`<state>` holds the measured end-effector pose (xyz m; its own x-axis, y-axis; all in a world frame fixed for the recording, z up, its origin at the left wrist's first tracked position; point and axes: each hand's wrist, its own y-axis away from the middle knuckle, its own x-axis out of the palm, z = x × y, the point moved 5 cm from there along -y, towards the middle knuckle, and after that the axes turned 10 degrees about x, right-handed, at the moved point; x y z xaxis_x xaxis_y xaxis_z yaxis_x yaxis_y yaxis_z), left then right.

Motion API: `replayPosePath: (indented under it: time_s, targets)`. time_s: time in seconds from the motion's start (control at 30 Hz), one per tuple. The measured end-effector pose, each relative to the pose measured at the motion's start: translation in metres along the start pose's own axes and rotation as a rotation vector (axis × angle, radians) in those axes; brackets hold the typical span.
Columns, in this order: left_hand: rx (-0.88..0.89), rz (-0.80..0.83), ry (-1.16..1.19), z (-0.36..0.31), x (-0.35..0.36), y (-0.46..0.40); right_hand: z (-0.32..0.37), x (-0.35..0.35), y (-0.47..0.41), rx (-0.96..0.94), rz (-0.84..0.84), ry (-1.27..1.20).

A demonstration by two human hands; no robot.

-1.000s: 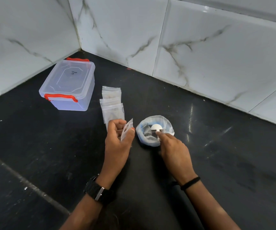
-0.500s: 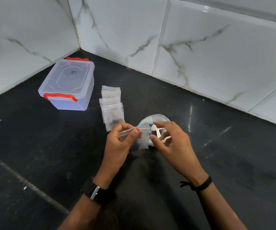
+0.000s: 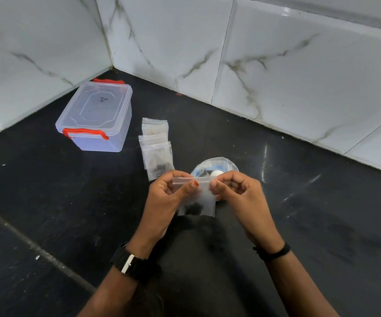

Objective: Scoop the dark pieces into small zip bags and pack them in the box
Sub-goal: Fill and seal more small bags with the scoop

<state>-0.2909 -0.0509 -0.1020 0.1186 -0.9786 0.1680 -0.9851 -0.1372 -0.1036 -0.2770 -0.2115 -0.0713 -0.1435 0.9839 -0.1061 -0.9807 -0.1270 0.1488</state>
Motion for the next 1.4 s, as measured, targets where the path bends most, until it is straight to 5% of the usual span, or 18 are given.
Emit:
replayPosePath:
  time_s: [0.7, 1.4]
  targets:
    - [0.006, 0.036, -0.003, -0.004, -0.004, -0.001, -0.001, -0.002, 0.0, -0.017, -0.023, 0.009]
    - [0.148, 0.109, -0.27, -0.018, 0.003, 0.0, -0.003, 0.015, 0.0, 0.0, 0.015, 0.137]
